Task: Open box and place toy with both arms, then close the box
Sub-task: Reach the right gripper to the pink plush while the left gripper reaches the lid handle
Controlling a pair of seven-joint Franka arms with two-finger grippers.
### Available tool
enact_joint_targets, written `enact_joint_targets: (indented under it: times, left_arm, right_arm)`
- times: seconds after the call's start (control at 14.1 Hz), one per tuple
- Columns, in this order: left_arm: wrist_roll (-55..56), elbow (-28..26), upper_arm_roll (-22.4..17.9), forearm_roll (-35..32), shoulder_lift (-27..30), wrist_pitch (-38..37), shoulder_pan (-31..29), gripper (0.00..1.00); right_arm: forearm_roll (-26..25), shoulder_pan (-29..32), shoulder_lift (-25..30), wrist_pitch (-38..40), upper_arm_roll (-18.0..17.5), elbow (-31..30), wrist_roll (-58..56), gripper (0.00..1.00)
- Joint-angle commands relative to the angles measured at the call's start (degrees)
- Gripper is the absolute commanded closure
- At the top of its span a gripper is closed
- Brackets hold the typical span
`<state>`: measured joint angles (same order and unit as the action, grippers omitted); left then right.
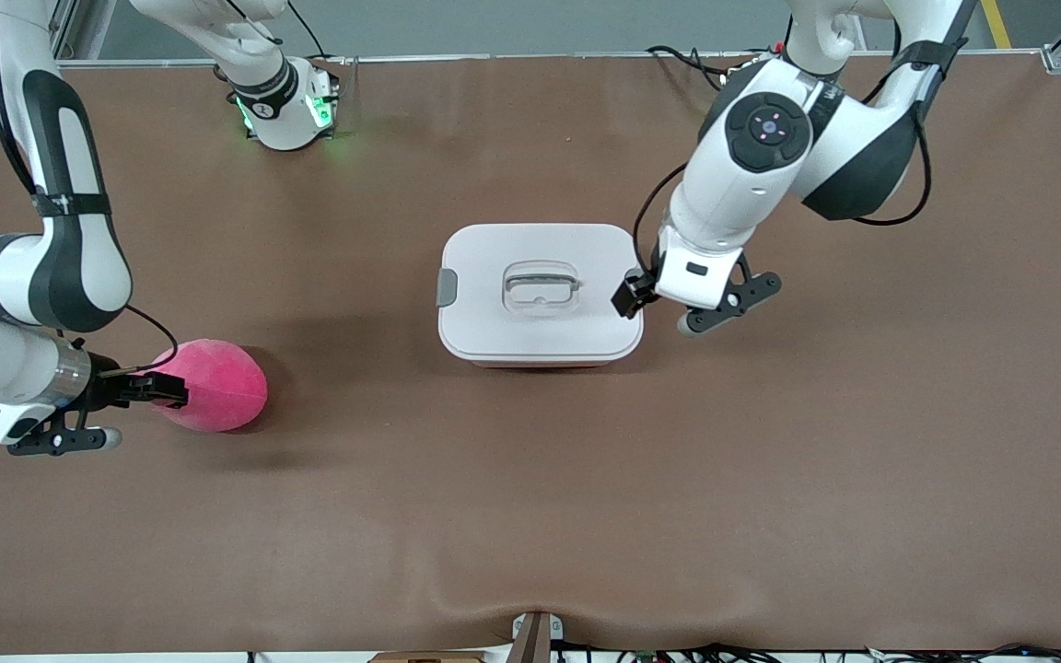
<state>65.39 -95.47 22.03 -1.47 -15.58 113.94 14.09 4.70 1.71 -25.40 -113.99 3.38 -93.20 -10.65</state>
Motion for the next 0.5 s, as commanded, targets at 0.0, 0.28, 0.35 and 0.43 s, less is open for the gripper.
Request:
enact_joint_targets:
  times: [0.0,0.28,0.35,0.43]
  left_arm:
    - [4.55,1.34,-0.23,-1.25,-1.73,1.02,0.76,0.0]
    - [17.02,1.07,-0.23,-1.25,-2.08,1.38,3.13,0.0]
    - [20.53,1.07,-0.32,-1.51,-2.52,1.38,3.65,0.0]
    - [24.4,1.07,-0.23,-2.91,-3.22,1.38,4.7,0.0]
  right_arm:
    - [1.01,0.57,0.44,1.32,-0.13,0.48,-0.69,0.24]
    - [1.01,0.31,0.35,2.98,-0.13,0.13,-0.69,0.36]
    - [1.01,0.4,0.35,3.59,-0.13,0.13,-0.86,0.45]
    - [1.01,0.31,0.35,3.69,-0.13,0.22,-1.04,0.59]
